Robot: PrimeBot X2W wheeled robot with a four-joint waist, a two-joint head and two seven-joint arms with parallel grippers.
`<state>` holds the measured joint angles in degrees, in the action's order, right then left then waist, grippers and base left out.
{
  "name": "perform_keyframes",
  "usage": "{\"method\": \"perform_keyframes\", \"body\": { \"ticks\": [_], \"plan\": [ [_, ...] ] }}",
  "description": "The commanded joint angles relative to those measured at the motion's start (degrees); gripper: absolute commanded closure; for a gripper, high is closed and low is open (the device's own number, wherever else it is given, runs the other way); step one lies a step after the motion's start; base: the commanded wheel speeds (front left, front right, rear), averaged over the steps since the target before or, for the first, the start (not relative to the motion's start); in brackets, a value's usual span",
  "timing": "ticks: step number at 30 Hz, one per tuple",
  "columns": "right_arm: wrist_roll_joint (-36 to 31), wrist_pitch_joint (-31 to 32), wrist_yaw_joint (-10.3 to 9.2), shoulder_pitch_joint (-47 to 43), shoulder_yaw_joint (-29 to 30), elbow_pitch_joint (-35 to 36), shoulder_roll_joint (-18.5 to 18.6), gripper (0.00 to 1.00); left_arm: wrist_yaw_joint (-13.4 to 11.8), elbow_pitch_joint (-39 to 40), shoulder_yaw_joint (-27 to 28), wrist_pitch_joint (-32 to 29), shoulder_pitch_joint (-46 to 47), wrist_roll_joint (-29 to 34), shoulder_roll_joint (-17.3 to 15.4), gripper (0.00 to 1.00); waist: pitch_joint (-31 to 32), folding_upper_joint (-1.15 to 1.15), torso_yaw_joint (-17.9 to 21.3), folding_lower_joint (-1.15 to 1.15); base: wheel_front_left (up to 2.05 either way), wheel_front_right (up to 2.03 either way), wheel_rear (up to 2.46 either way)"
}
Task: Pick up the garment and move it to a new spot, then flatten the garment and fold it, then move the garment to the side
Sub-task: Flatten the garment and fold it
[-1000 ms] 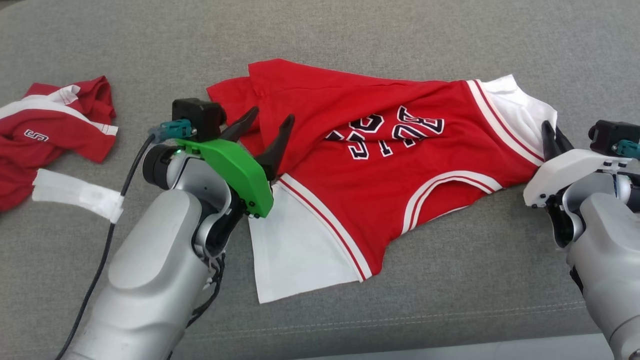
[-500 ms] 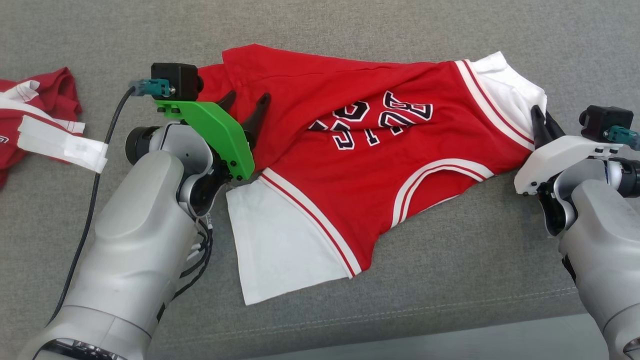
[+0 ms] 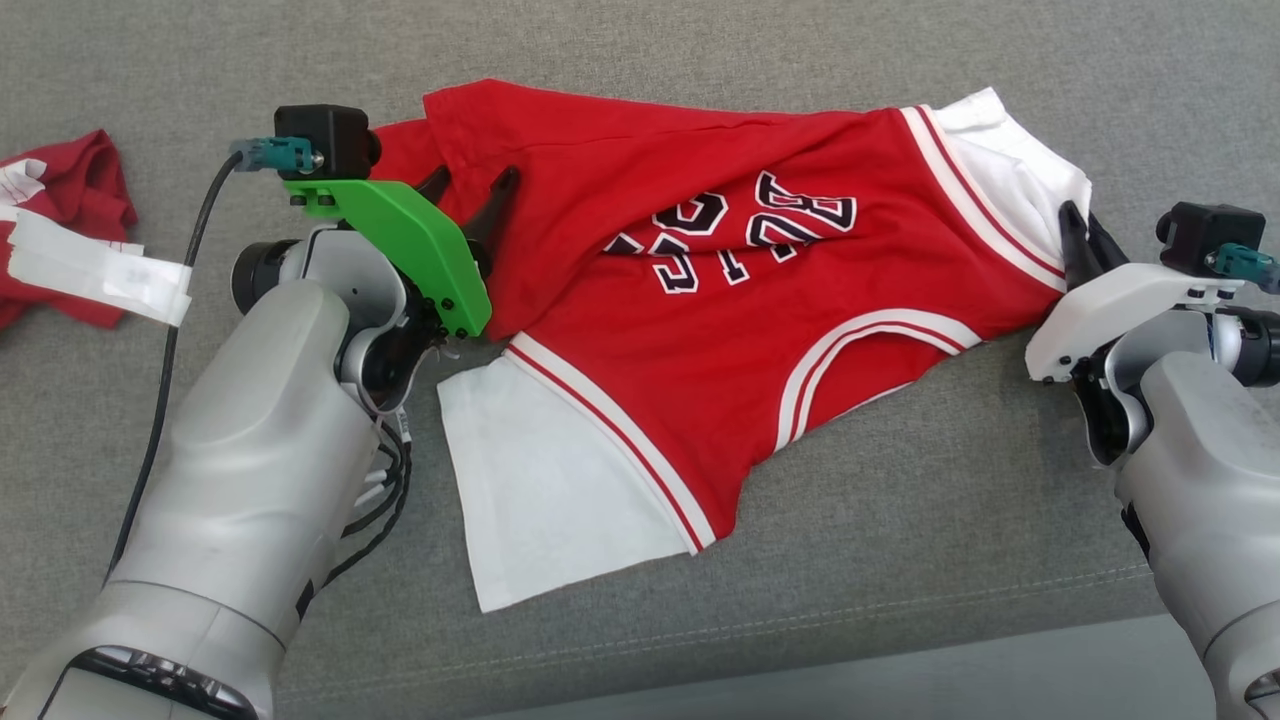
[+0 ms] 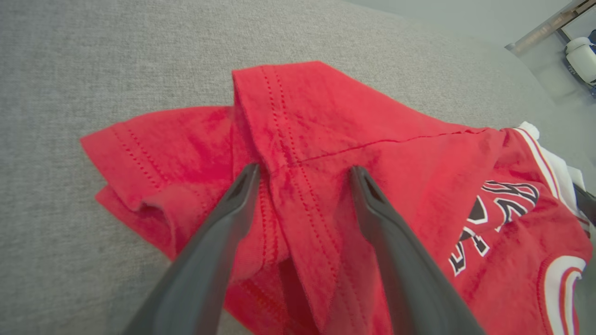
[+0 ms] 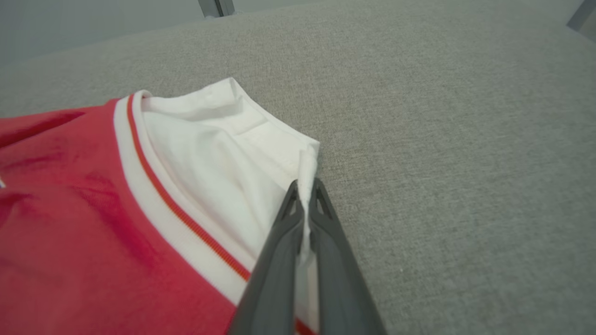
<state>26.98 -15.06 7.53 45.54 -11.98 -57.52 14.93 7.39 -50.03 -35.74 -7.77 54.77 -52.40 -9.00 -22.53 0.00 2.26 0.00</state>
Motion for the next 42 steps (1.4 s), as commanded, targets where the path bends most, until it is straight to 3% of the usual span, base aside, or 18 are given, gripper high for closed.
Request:
{"method": "perform_keyframes", "body": {
  "ticks": [1, 2, 5, 19, 26, 29, 35, 42],
  "plan": [
    [-0.23, -0.18, -0.08, 0.51, -0.12, 0.12, 0.05, 1.00, 0.21, 0.40, -0.87, 0.39, 1.04, -0.93, -0.30, 0.05, -0.06, 0.00, -0.02, 0.00, 0.00, 0.00, 0.00],
    [-0.24, -0.18, -0.08, 0.53, -0.14, 0.10, 0.07, 1.00, 0.21, 0.55, -1.22, 0.53, 1.16, -1.36, -0.42, 0.24, -0.06, 0.00, -0.03, 0.00, 0.00, 0.00, 0.00],
    [-0.19, -0.19, -0.08, 0.70, -0.22, 0.06, -0.07, 1.00, 0.22, 0.87, -2.50, 1.33, 1.42, -2.82, -0.79, 1.00, -0.18, 0.00, 0.05, 0.00, 0.00, 0.00, 0.00],
    [-1.01, -0.19, -0.08, 0.25, 1.31, 4.31, 1.18, 1.00, 0.22, 1.12, -5.86, 10.74, 4.23, -3.24, -3.46, 1.00, 0.01, 0.00, -0.01, 0.00, 0.00, 0.00, 0.00],
    [-4.42, -0.18, -0.08, 0.07, 3.86, 15.88, 2.65, 1.00, 0.20, 4.27, -5.61, 15.59, 7.22, -1.90, -7.25, 1.00, 1.31, 0.00, -0.12, 0.00, 0.00, 0.00, 0.00],
    [-6.81, -0.19, -0.08, 1.30, 4.37, 24.13, 3.44, 1.00, -0.53, 7.14, -4.55, 16.69, 9.90, -1.11, -9.88, 1.00, 2.94, 0.00, -0.23, 0.00, 0.00, 0.00, 0.00],
    [-9.29, 0.14, -0.08, 4.63, 3.37, 34.76, 5.32, 1.00, -3.40, 13.75, -2.75, 16.06, 13.50, 0.24, -14.75, 1.00, 5.97, 0.00, -0.01, 0.00, 0.00, 0.00, 0.00],
    [-11.05, 5.57, -0.08, 10.78, 3.28, 43.44, 7.82, 1.00, -7.07, 22.76, -1.72, 11.94, 15.71, 0.88, -19.71, 1.00, 8.75, 0.00, 0.06, 0.00, 0.00, 0.00, 0.00]
  ]
}}
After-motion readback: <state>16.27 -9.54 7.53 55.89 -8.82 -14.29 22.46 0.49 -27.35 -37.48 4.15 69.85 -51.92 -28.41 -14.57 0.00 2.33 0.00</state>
